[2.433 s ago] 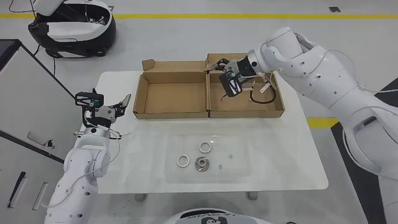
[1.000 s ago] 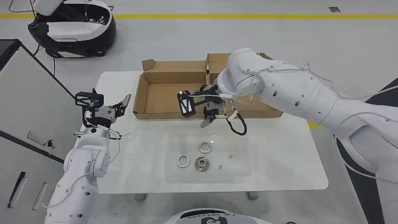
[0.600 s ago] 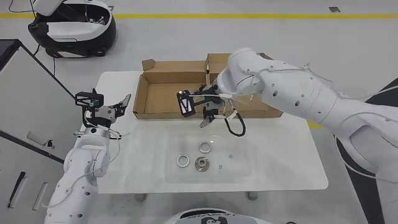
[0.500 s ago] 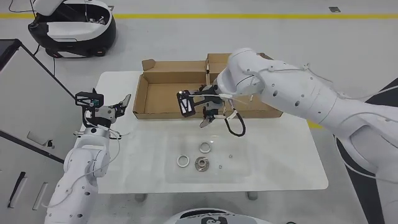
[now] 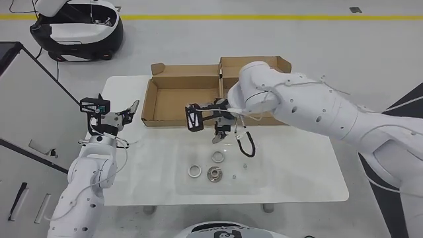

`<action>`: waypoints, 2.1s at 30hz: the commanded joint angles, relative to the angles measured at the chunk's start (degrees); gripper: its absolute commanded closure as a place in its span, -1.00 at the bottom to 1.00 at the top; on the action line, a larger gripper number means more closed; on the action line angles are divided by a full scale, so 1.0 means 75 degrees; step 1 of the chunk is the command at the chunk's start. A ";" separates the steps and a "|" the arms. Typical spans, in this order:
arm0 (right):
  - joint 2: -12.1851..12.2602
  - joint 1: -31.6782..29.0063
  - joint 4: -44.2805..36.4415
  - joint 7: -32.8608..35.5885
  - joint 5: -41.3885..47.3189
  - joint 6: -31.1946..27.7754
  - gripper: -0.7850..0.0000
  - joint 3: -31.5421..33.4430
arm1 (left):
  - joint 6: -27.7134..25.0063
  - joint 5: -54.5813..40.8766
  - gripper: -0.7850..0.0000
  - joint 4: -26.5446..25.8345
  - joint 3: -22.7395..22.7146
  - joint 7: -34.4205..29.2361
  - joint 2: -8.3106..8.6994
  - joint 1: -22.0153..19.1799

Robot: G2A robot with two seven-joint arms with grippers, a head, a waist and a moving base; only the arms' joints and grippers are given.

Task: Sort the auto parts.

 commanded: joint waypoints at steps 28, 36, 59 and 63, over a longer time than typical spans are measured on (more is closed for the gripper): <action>0.0489 -0.1175 -0.1266 0.2594 0.0348 0.2556 -1.00 0.0326 | 0.0000 0.0000 -1.00 0.0000 0.0000 0.0000 0.0000 0.0000; 0.0664 -0.1571 -0.1230 0.2640 0.0182 0.2671 -1.00 0.0473 | 0.0000 0.0000 -1.00 0.0000 0.0000 0.0000 0.0000 0.0000; 0.0649 -0.2028 -0.0874 0.2769 0.0259 0.2339 -0.69 0.0547 | 0.0000 0.0000 -1.00 0.0000 0.0000 0.0000 0.0000 0.0000; 0.0607 -0.2084 -0.0788 0.2819 0.0366 0.2184 -0.27 0.0543 | 0.0000 0.0000 -1.00 0.0000 0.0000 0.0000 0.0000 0.0000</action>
